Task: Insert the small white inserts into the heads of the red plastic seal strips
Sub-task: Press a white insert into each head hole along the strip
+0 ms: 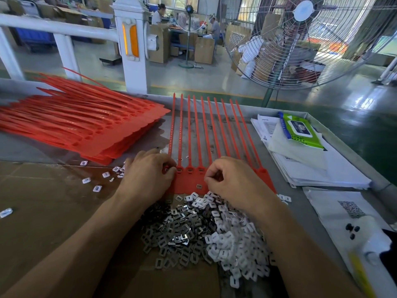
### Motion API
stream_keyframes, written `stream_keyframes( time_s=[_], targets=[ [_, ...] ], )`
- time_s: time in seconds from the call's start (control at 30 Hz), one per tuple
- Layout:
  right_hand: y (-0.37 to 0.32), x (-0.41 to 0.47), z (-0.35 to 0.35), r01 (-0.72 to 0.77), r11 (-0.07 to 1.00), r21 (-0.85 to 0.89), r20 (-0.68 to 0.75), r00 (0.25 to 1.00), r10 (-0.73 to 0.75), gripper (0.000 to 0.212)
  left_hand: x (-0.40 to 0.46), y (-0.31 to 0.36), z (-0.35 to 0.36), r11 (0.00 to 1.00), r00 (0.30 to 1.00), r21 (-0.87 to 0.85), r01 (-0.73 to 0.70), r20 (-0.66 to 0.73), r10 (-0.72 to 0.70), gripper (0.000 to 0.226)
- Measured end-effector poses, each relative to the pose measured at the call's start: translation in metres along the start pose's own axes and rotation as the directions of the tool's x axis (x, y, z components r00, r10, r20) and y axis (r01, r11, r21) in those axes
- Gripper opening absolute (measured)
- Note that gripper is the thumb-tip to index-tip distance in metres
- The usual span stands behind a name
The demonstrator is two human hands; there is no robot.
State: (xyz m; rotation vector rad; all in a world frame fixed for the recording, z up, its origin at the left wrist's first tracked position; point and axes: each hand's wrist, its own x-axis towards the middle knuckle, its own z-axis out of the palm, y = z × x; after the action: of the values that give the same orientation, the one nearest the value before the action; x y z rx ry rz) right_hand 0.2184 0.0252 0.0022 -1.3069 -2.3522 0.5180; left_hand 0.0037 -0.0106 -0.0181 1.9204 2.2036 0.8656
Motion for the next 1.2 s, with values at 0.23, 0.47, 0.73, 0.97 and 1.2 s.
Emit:
stream_keyframes(
  time_s=[0.23, 0.47, 0.73, 0.97, 1.2],
  targets=[
    [-0.004, -0.001, 0.003, -0.029, 0.998, 0.052, 0.049, 0.998, 0.026, 0.011, 0.0, 0.0, 0.001, 1.0, 1.0, -0.008, 0.004, -0.003, -0.004, 0.015],
    [-0.014, 0.0, 0.005, -0.034, 0.999, -0.028, 0.103, 0.994, 0.036, 0.012, 0.001, 0.0, 0.002, 1.0, 1.0, 0.001, 0.0, -0.007, 0.0, 0.014],
    [-0.019, -0.003, 0.0, 0.015, 0.998, -0.061, 0.172, 0.985, -0.004, 0.007, 0.001, 0.0, 0.003, 1.0, 1.0, 0.006, -0.004, -0.011, 0.004, 0.014],
    [-0.022, -0.006, 0.0, 0.053, 0.996, -0.071, 0.183, 0.982, -0.039, 0.008, 0.0, 0.0, 0.002, 1.0, 1.0, 0.003, -0.002, -0.013, 0.002, 0.015],
    [-0.023, -0.006, 0.001, 0.155, 0.981, -0.114, 0.177, 0.975, -0.133, 0.013, 0.0, 0.001, 0.0, 1.0, 1.0, 0.014, -0.004, -0.007, 0.004, 0.016]
  ],
)
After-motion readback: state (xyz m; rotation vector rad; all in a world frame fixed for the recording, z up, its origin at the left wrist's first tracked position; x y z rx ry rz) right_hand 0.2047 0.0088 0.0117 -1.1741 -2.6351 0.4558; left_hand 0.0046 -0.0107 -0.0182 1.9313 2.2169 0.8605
